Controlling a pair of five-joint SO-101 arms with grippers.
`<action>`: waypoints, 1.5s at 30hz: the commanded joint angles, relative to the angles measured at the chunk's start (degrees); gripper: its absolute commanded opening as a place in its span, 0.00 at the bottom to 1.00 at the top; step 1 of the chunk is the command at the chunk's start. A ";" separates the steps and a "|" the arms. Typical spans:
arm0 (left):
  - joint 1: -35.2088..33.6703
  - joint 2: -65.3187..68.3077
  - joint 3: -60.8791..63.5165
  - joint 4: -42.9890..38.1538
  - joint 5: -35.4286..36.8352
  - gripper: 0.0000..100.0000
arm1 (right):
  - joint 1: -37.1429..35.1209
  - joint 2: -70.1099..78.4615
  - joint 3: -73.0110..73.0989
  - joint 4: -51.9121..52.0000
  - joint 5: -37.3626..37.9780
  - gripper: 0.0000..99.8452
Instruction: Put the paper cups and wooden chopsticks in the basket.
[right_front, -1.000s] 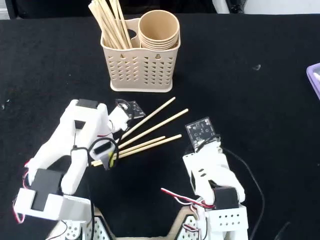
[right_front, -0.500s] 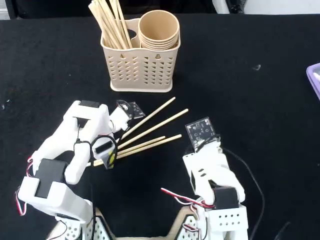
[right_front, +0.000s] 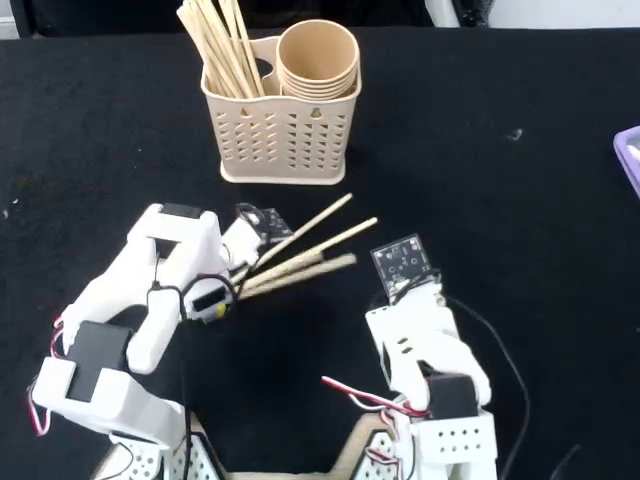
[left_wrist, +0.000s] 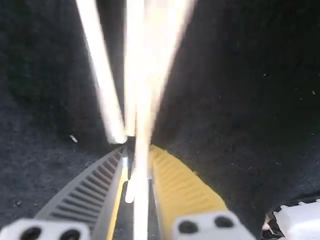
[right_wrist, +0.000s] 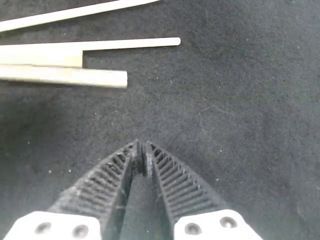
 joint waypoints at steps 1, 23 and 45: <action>-0.31 0.62 -0.13 -0.18 -0.53 0.03 | 0.88 -5.41 -0.84 -1.23 -0.09 0.01; -0.13 -18.99 -3.30 17.14 -0.70 0.03 | 0.88 -5.41 -0.84 -1.32 -0.09 0.01; -2.51 -18.73 2.77 9.58 -6.15 0.18 | 0.88 -5.41 -0.84 -1.32 -0.09 0.01</action>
